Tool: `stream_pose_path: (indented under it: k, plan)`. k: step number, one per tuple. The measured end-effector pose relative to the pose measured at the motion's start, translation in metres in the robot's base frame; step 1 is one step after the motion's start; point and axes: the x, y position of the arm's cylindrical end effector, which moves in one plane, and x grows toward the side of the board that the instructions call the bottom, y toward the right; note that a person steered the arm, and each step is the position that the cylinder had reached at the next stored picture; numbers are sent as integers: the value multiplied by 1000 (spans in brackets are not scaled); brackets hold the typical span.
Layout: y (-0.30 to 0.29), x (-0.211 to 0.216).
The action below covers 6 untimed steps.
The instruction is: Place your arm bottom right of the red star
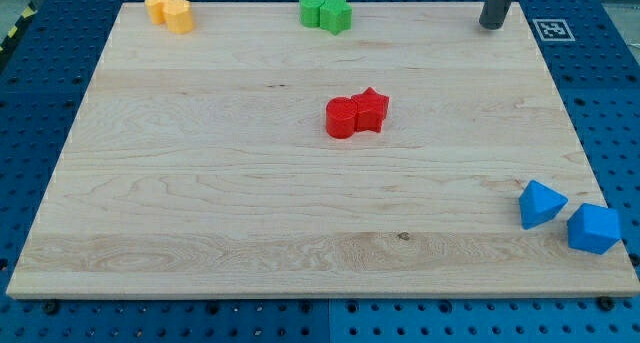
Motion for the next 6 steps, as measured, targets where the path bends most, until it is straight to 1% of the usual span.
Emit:
stream_pose_path:
  k: [1, 2, 3, 4, 5, 6]
  plan:
    - [-1, 3]
    - [-28, 76]
    - [-55, 163]
    - [-82, 217]
    - [-110, 221]
    - [-155, 209]
